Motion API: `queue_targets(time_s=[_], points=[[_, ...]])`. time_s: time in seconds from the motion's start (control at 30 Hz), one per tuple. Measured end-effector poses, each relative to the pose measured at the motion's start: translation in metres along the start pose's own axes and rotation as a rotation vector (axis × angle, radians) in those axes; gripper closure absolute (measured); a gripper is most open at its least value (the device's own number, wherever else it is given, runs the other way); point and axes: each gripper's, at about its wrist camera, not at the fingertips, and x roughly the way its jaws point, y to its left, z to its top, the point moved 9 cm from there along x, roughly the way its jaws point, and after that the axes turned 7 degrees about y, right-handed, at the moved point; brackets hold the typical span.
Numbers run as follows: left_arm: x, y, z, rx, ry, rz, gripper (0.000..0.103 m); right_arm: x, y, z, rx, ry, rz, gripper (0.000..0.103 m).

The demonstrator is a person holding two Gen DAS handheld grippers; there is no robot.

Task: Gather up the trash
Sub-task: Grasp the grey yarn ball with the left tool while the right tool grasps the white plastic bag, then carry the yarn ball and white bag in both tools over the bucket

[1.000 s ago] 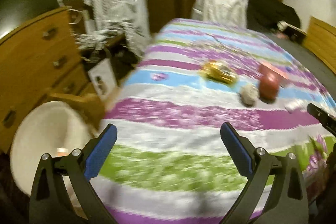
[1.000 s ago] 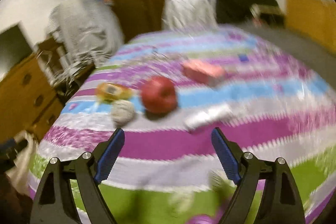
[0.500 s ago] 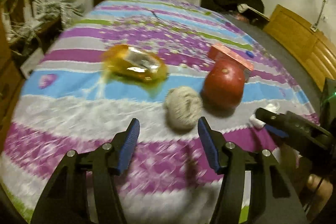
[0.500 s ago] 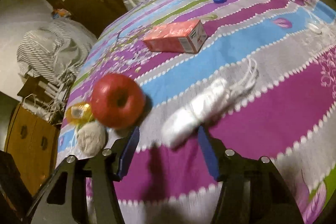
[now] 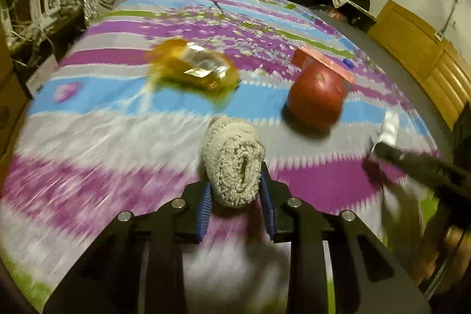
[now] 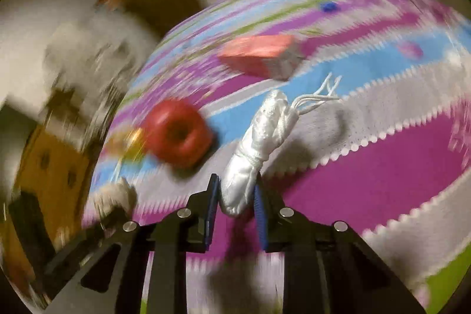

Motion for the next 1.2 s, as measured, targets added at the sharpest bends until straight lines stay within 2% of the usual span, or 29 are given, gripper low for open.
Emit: queue_targets(time_s=[0.07, 0.13, 0.27, 0.33, 0.37, 0.43, 0.5, 0.57, 0.67, 0.8, 0.9, 0.97, 1.03, 1.1, 1.13, 1.17, 1.2], points=[[-0.027, 0.014, -0.027, 0.002, 0.021, 0.009, 0.075, -0.015, 0.017, -0.018, -0.166, 0.085, 0.015, 0.079], [-0.045, 0.028, -0.048, -0.012, 0.053, 0.026, 0.075, -0.027, 0.029, -0.038, -0.330, 0.171, -0.010, 0.079], [-0.063, 0.047, -0.077, -0.018, 0.081, 0.067, 0.075, -0.040, 0.034, -0.074, -0.624, 0.311, -0.142, 0.078], [-0.057, 0.056, -0.081, -0.010, 0.074, 0.123, 0.072, -0.033, 0.030, -0.089, -0.725, 0.351, -0.219, 0.078], [-0.052, 0.058, -0.082, -0.012, 0.071, 0.142, 0.068, -0.029, 0.027, -0.093, -0.734, 0.351, -0.240, 0.077], [-0.045, 0.056, -0.079, 0.010, 0.037, 0.165, 0.062, -0.021, 0.021, -0.098, -0.723, 0.336, -0.263, 0.075], [-0.044, 0.050, -0.077, 0.049, 0.011, 0.217, 0.046, -0.022, 0.020, -0.097, -0.709, 0.296, -0.263, 0.067], [-0.046, 0.046, -0.078, 0.053, -0.005, 0.221, 0.041, -0.030, 0.014, -0.093, -0.655, 0.250, -0.266, 0.040], [-0.063, 0.051, -0.080, 0.009, -0.039, 0.198, 0.037, -0.053, 0.005, -0.087, -0.558, 0.155, -0.225, 0.036], [-0.091, 0.062, -0.075, -0.035, -0.134, 0.199, 0.033, -0.080, 0.000, -0.083, -0.377, 0.047, -0.157, 0.036], [-0.090, 0.058, -0.076, -0.009, -0.150, 0.204, 0.032, -0.072, -0.001, -0.082, -0.285, 0.011, -0.184, 0.036], [-0.085, 0.053, -0.076, 0.014, -0.154, 0.203, 0.032, -0.056, -0.010, -0.084, -0.228, 0.014, -0.255, 0.044], [-0.079, 0.051, -0.077, 0.027, -0.160, 0.218, 0.032, -0.044, -0.016, -0.088, -0.186, 0.029, -0.247, 0.055], [-0.073, 0.052, -0.078, 0.034, -0.157, 0.243, 0.033, -0.042, -0.020, -0.089, -0.186, 0.002, -0.262, 0.060], [-0.067, 0.053, -0.078, 0.041, -0.145, 0.248, 0.036, -0.042, -0.020, -0.089, -0.195, -0.012, -0.273, 0.069], [-0.061, 0.052, -0.078, 0.047, -0.130, 0.242, 0.057, -0.042, -0.022, -0.088, -0.198, -0.025, -0.286, 0.075], [-0.056, 0.050, -0.080, 0.051, -0.111, 0.216, 0.071, -0.043, -0.024, -0.088, -0.196, -0.033, -0.284, 0.075]])
